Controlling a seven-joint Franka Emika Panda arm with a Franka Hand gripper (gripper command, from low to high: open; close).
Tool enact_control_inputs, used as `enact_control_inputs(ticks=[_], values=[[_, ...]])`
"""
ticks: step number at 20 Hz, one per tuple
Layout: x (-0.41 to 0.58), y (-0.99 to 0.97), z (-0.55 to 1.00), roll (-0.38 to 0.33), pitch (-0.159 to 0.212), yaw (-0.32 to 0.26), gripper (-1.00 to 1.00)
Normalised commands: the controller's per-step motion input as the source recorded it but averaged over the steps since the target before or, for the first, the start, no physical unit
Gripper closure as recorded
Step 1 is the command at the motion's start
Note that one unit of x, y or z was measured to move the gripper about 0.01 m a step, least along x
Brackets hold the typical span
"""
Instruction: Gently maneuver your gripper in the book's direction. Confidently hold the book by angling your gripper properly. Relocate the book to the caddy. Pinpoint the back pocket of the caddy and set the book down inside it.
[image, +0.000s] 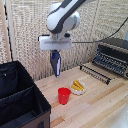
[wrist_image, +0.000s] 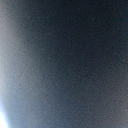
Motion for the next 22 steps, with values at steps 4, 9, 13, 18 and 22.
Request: enact_control_inputs(ticks=[4, 9, 13, 18, 22], values=[[0.119, 0.00, 0.88, 0.000, 0.031, -0.293, 1.00], [-0.003, 0.00, 0.80, 0.001, -0.002, -0.346, 1.00], [-0.043, 0.02, 0.73, 0.049, -0.024, -0.318, 1.00], [-0.029, 0.24, 0.56, 0.104, -0.006, -0.231, 1.00], [0.000, 0.57, 0.59, 0.053, 0.000, -0.120, 1.00]])
